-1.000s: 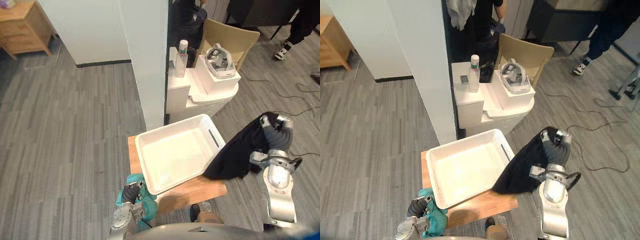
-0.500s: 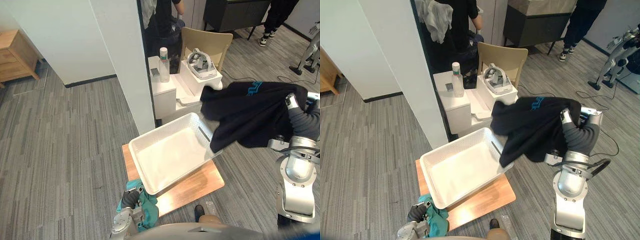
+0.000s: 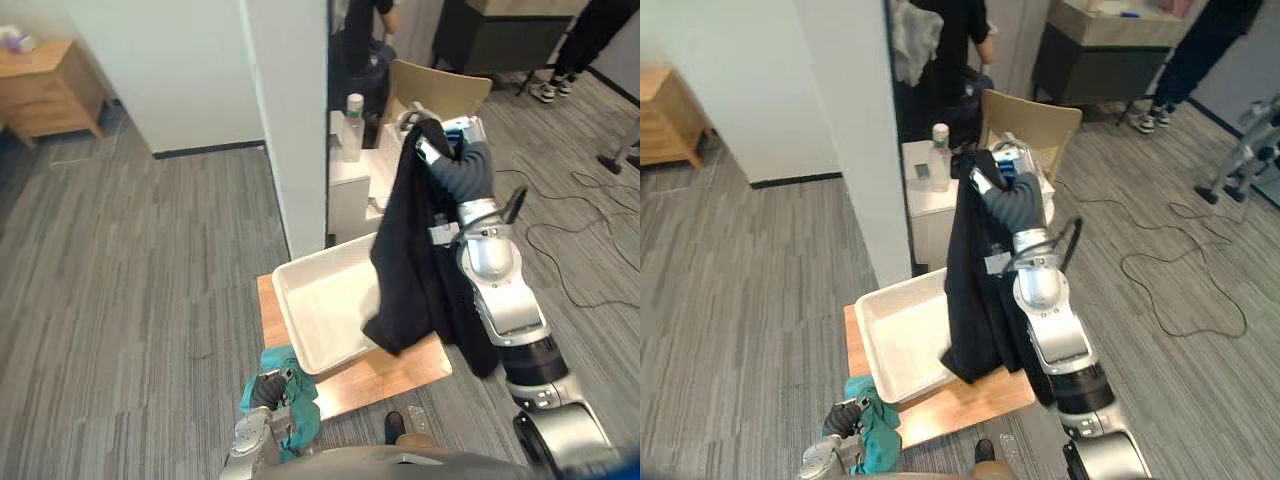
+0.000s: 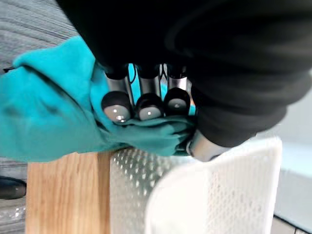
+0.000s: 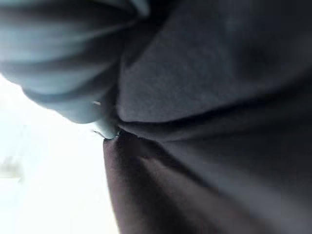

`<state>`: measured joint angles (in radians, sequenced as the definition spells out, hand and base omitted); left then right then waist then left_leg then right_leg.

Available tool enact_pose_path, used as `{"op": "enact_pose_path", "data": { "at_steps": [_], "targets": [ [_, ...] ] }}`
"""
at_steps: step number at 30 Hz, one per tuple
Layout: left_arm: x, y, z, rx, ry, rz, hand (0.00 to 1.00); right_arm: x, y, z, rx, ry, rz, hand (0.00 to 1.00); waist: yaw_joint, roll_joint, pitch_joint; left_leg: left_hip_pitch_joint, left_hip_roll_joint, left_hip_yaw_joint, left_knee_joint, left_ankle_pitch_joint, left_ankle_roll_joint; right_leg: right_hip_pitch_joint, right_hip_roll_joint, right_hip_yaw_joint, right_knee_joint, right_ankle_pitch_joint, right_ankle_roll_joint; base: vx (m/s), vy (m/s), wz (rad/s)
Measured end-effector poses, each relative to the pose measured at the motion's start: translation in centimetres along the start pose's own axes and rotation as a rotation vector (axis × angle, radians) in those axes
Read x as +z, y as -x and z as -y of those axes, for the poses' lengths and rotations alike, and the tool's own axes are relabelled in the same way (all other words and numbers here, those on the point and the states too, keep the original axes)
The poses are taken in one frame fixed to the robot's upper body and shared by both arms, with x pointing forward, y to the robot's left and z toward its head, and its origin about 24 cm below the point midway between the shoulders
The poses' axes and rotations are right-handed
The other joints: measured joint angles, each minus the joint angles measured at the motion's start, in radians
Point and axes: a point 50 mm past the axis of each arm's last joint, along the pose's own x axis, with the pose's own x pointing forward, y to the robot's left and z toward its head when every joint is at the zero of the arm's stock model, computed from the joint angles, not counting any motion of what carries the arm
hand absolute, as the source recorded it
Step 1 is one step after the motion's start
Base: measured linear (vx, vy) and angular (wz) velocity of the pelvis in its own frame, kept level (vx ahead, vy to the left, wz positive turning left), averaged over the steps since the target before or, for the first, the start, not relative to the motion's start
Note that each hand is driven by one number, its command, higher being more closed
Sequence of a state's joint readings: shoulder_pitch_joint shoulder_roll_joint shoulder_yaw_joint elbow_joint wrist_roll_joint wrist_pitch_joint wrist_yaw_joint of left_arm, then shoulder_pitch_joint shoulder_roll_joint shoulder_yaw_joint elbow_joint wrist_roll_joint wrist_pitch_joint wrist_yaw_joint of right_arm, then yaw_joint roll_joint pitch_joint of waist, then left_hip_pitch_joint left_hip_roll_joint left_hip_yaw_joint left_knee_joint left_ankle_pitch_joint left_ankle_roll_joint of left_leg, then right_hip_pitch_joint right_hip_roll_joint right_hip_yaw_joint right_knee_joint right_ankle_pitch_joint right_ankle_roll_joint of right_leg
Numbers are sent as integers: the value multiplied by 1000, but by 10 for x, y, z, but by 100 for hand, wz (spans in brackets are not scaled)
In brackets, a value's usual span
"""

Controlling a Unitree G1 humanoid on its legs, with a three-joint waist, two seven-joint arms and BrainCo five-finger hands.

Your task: Tidy the bed and pick cloth on bed and put in laundry

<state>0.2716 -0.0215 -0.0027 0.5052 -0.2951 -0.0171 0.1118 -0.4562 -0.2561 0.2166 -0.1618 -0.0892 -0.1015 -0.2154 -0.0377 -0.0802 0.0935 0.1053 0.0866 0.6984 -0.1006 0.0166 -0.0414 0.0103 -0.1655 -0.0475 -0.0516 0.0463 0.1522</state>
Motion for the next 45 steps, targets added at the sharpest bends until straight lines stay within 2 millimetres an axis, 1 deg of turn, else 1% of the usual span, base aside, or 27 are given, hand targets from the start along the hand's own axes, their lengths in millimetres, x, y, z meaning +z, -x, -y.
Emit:
{"op": "enact_pose_path", "data": {
  "at_steps": [3,6,11,13,14,15,17,19,21,24,26,27,29,31,32,34,35,36,37,39,41,45],
  "targets": [
    [1,0,-1,5,-2,7,100,5,-7,0,-2,2,26,100,0,0,0,-18,-10,-26,-2,7,9,-3,-12,-24,1,0,0,-47,-5,29],
    [1,0,-2,7,-1,8,100,4,-12,0,-2,6,23,100,1,0,0,-20,-13,-32,-2,9,12,-3,-15,-30,3,0,0,-31,-11,9],
    [5,-2,1,0,0,20,100,2,-10,-1,-7,26,15,100,-2,1,1,-52,-17,-59,-3,23,19,-21,-17,-57,9,0,0,-39,-22,16],
    [7,-3,1,-1,0,25,100,-8,1,-2,-11,50,-34,100,-3,4,3,-63,-17,-76,-3,30,22,-24,-17,-72,12,0,0,-34,-27,21],
    [6,-3,1,0,0,24,100,-18,11,-3,-10,60,-88,100,-2,5,4,-68,-17,-80,-3,32,23,-27,-17,-76,17,-2,-2,-36,-19,15],
    [6,-3,0,1,0,24,100,-23,15,-5,-9,67,-115,100,-2,6,4,-72,-17,-82,-3,33,24,-31,-18,-76,18,-2,-2,-46,-18,9],
    [6,-2,-1,5,2,23,100,-43,32,-11,-6,59,-234,100,-7,18,14,-88,-21,-94,-3,39,30,-41,-26,-86,20,-4,-5,-52,-17,14],
    [6,-2,-1,6,3,22,100,-50,35,-12,-4,60,-271,100,-9,30,27,-88,-24,-99,-3,39,31,-42,-31,-90,26,-6,-5,-62,3,11],
    [6,-2,-1,8,4,23,100,-50,35,-15,-10,43,-277,100,-7,39,45,-89,-27,-101,-3,37,28,-47,-36,-90,35,-13,-8,-73,14,4],
    [4,-1,-4,15,0,19,100,-48,36,-28,0,-1,-282,100,-4,43,58,-122,-28,-102,-3,37,24,-82,-40,-97,45,-21,-11,-58,0,5],
    [5,-1,-6,16,-7,21,100,-54,41,-42,45,-20,-318,100,0,39,88,-130,-29,-104,-2,38,25,-93,-42,-99,44,-12,-20,-11,-2,4],
    [5,-1,-7,17,-10,21,100,-57,43,-47,57,-28,-336,100,0,38,93,-134,-30,-105,-1,38,25,-96,-43,-99,45,-11,-19,-7,2,4],
    [9,-3,-8,13,-23,32,100,-69,50,-56,89,-29,-397,100,1,38,108,-158,-32,-107,3,41,29,-116,-45,-99,52,-8,-17,19,-6,5],
    [20,-7,-6,5,-16,72,100,-87,62,-64,114,-23,-495,100,5,42,146,-202,-32,-114,22,51,43,-154,-50,-100,61,2,-20,29,-20,11],
    [23,-8,-5,2,-12,84,100,-92,66,-66,118,-22,-521,100,6,43,159,-216,-30,-116,36,48,47,-162,-52,-102,65,2,-20,16,-25,16],
    [37,-14,0,-15,-1,127,100,-111,79,-68,134,3,-621,100,10,57,213,-266,-18,-130,101,27,60,-187,-59,-108,84,2,-20,16,-21,18],
    [40,-15,1,-19,0,139,100,-116,81,-67,135,17,-641,100,14,62,226,-275,-16,-134,115,22,60,-193,-61,-109,90,1,-21,-6,-8,8],
    [44,-16,4,-26,3,156,100,-123,87,-66,141,47,-677,100,23,74,237,-299,-13,-139,135,15,61,-216,-63,-109,102,1,-21,0,0,0],
    [48,-17,6,-31,4,173,100,-129,92,-64,136,67,-708,0,25,85,255,-309,-11,-146,149,6,63,-219,-64,-110,105,0,-22,0,1,3],
    [52,-19,6,-25,6,186,100,-138,99,-61,128,82,-761,0,26,98,268,-327,-7,-158,168,-6,60,-230,-66,-116,119,-8,-28,-5,5,12],
    [51,-21,4,-7,1,182,100,-146,106,-60,126,101,-813,0,26,101,284,-337,0,-165,192,-14,60,-238,-70,-127,150,-27,-28,-4,-2,12],
    [54,-22,3,-2,-3,191,100,-149,107,-57,116,112,-828,0,25,103,292,-335,2,-175,197,-19,55,-238,-70,-131,168,-37,-32,-3,-1,6]
  ]
}}
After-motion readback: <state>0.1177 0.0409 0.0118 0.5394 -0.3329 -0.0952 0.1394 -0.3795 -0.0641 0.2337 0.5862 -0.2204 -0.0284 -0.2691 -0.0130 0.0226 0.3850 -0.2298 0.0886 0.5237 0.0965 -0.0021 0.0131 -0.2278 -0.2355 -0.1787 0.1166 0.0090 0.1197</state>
